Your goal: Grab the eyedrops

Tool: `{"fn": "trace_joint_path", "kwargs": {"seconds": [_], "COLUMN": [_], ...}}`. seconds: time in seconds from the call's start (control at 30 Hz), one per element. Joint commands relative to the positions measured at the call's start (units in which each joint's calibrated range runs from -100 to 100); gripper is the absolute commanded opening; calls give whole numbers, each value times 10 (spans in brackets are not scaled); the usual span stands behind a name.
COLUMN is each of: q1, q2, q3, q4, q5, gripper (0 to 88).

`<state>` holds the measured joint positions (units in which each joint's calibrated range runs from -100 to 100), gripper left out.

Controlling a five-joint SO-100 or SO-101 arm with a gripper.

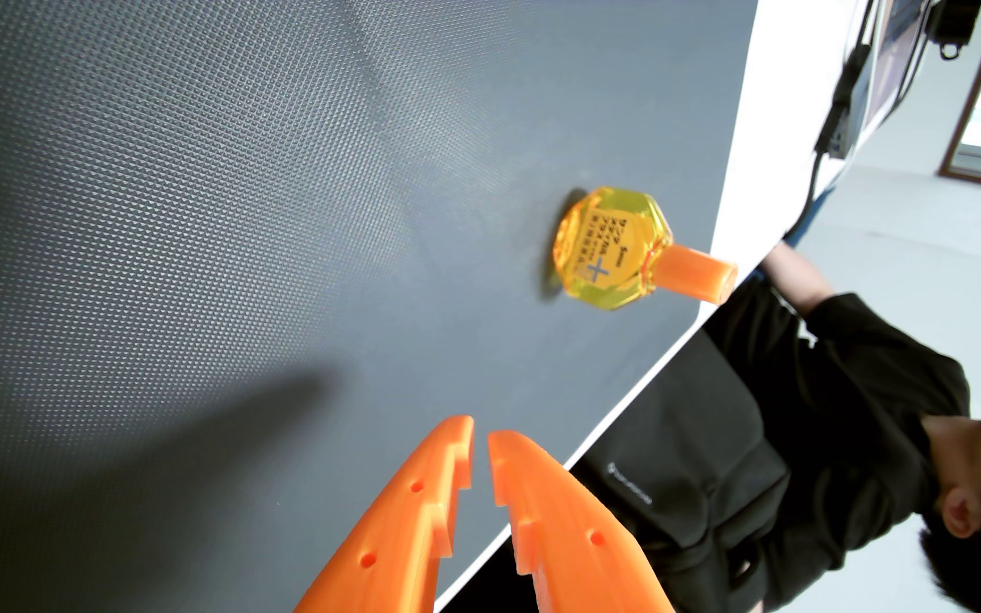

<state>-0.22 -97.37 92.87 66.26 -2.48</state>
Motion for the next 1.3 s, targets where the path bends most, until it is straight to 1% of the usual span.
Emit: {"fn": "trace_joint_path", "kwargs": {"seconds": [0.0,1.03,1.27], "q1": [0,0,0], "q2": [-3,-3,-3], "q3": [-2,-2,-3], "q4": [-4,-4,-27], "q5": [-1,0,1], "gripper": [9,9,9]}}
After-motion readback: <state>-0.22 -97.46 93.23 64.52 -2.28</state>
